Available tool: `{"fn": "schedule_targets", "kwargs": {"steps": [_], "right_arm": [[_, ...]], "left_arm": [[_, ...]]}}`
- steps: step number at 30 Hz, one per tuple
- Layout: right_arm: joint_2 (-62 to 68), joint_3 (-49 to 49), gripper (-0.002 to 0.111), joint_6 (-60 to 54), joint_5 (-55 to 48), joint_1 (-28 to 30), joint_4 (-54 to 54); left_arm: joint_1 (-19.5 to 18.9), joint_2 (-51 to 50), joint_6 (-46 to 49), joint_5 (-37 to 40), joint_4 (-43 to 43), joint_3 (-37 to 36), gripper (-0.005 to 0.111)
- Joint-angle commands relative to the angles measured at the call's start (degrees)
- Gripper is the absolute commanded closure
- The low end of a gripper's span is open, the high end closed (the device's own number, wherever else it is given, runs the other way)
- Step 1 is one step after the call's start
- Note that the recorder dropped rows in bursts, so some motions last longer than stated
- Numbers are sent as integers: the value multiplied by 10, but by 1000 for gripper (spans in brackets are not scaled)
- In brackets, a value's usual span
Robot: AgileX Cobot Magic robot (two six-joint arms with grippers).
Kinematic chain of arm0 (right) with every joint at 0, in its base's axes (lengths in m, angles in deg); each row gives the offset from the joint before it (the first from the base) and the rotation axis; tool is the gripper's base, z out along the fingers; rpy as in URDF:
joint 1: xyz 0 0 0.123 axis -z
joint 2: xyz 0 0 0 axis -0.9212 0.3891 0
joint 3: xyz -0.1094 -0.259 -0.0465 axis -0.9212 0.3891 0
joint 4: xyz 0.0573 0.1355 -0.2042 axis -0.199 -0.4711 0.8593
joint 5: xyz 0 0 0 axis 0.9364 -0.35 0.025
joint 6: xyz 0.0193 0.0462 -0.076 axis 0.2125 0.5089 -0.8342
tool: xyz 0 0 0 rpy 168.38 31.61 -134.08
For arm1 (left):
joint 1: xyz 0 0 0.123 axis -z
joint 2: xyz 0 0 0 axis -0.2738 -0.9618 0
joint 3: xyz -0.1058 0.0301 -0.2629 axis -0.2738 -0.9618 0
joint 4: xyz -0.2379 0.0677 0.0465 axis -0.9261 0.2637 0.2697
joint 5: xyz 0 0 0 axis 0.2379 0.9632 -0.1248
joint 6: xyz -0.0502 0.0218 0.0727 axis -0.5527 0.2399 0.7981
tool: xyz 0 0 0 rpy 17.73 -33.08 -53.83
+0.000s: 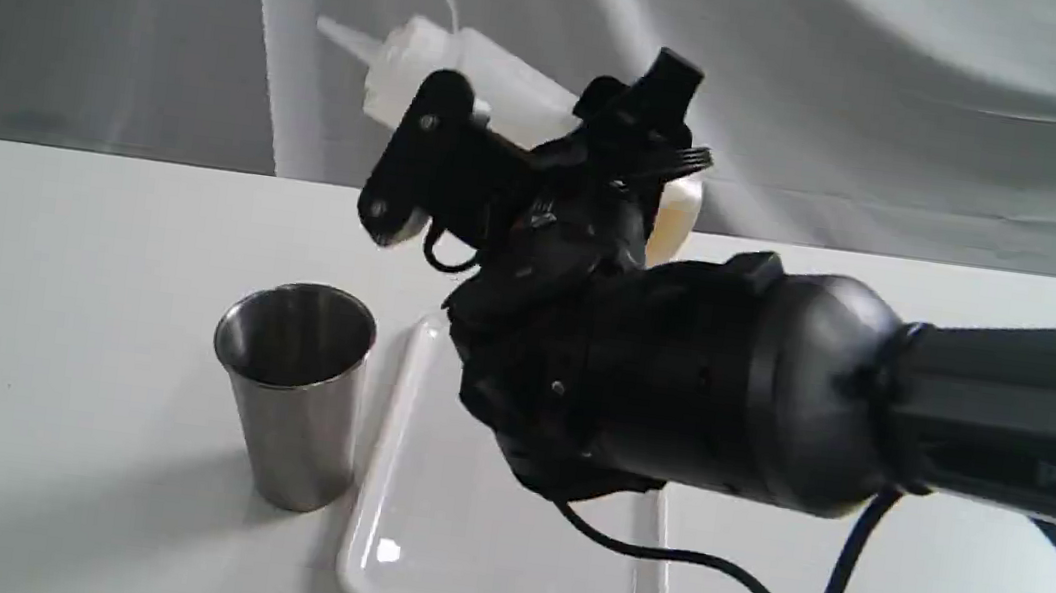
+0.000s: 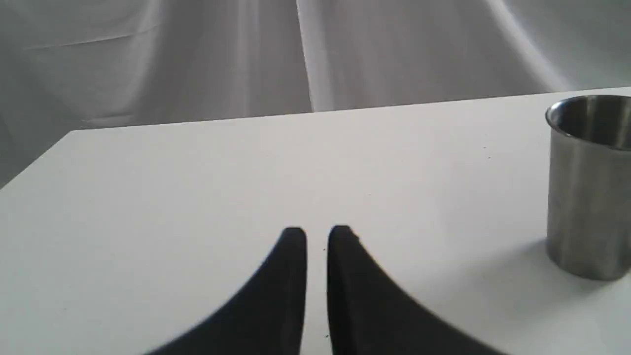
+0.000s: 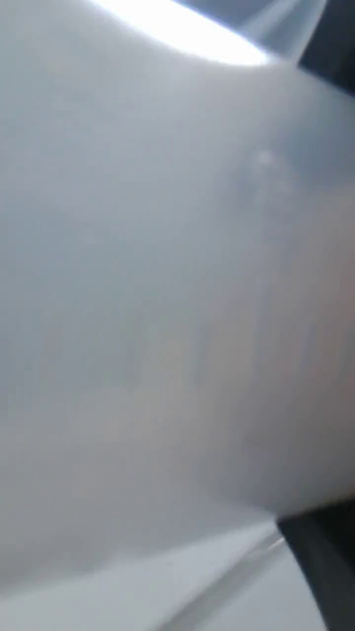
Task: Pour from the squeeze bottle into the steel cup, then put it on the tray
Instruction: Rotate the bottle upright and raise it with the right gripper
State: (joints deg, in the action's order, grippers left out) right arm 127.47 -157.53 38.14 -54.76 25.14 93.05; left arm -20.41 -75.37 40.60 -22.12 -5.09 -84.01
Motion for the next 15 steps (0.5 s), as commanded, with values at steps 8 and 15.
{"fn": "schedule_targets", "kwargs": {"steps": [8, 15], "right_arm": [[-83, 31, 108, 425, 6, 1, 29], [-140, 103, 108, 561, 6, 1, 41]], "left_arm": [[1, 3, -1, -4, 1, -3, 98], [1, 3, -1, -4, 1, -3, 98]]}}
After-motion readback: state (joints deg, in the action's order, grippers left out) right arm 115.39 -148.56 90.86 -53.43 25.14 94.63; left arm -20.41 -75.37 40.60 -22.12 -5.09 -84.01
